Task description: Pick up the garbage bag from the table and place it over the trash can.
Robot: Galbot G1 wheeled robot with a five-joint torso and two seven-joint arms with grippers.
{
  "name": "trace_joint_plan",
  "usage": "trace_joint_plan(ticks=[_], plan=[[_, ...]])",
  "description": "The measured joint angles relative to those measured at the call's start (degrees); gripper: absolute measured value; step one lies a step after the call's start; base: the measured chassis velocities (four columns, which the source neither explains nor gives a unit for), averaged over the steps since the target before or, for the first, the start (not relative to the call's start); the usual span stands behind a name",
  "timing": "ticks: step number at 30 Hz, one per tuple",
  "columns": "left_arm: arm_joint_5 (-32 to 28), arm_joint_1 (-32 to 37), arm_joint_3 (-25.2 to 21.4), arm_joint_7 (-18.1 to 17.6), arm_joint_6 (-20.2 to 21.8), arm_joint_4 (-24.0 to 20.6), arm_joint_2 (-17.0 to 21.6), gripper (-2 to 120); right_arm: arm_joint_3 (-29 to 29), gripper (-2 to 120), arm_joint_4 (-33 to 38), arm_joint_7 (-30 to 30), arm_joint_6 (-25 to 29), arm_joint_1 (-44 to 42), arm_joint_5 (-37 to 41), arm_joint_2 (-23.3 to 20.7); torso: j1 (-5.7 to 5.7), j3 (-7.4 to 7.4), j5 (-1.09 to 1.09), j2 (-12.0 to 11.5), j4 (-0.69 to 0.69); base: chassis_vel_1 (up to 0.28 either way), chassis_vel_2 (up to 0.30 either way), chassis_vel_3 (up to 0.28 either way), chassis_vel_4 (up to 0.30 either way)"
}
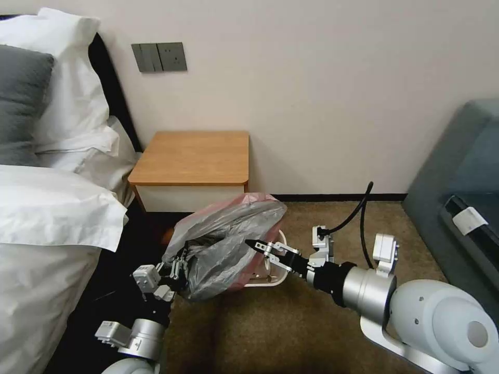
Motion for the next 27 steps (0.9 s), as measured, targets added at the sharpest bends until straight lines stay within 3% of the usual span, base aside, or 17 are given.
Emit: trace_joint_plan(ticks=[7,12,15,25,27], plan=[[-0.17,0.16,-0.02,-0.16,0.15,-0.83,-0.28,10,-2.05,99,-0.06,-0.64,0.13,0.27,-2.21,1.22,0.00,0.00,0.00,0.00,0.00,0.000,0.000,0.000,0.000],[-0.27,0.24,0.09,-0.30,0.40,-1.12,-0.40,10,-3.29,88,-0.76,-1.85,-0.02,0.45,-3.92,1.86,0.00,0.00,0.00,0.00,0.00,0.000,0.000,0.000,0.000],[-0.65,0.27,0.09,-0.50,0.65,-1.32,-0.41,10,-4.17,71,-1.30,-2.97,-0.12,0.74,-5.49,2.38,0.00,0.00,0.01,0.00,0.00,0.000,0.000,0.000,0.000],[-4.65,-0.03,0.21,-2.79,2.60,-2.22,-0.24,10,-4.85,39,-1.82,-7.52,-1.62,0.50,-11.32,2.15,0.00,0.00,0.01,0.00,0.00,0.000,0.000,0.000,0.000],[-5.69,-0.16,0.46,-3.44,3.15,-2.44,-0.20,10,-5.34,27,-1.97,-7.88,-2.16,0.56,-13.39,2.08,0.00,0.00,0.01,0.00,0.00,0.000,0.000,0.000,0.000]])
